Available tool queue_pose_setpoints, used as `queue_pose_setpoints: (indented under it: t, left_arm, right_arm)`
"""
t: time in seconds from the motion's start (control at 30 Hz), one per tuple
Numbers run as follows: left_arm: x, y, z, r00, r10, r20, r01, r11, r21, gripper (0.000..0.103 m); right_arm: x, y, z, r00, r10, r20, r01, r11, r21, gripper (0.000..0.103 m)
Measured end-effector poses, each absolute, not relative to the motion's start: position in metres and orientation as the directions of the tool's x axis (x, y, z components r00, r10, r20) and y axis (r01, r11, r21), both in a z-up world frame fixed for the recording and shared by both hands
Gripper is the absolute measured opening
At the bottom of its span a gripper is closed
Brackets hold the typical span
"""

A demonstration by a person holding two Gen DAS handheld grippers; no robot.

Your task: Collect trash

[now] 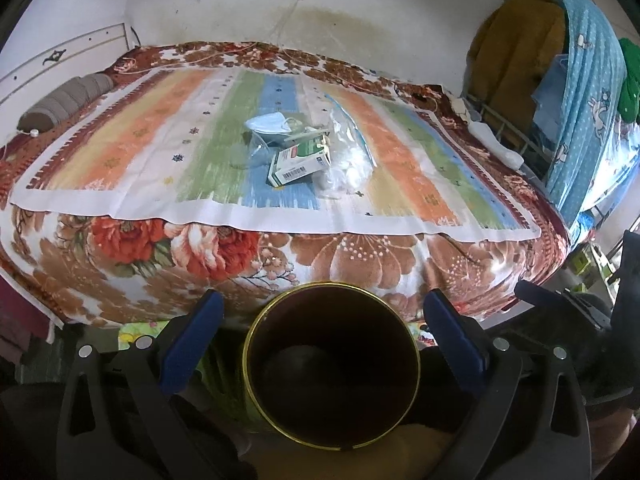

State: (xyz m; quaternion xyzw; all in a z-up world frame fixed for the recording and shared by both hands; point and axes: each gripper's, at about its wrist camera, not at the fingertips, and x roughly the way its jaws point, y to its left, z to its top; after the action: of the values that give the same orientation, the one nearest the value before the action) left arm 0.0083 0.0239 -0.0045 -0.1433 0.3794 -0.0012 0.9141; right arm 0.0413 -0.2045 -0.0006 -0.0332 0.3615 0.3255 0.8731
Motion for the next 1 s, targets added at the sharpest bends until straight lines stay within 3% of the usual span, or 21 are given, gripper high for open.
queue_pose_setpoints:
  t: [1.0]
  left_arm:
    - [0.022,0.029,0.003,0.701,-0.03,-0.712,-0.176,0.961,-0.214,0.097]
  right_arm:
    - [0.052,-0.195,-0.005,0.51,0.551,-0.661,-0.595,0.781,0.191,0.094]
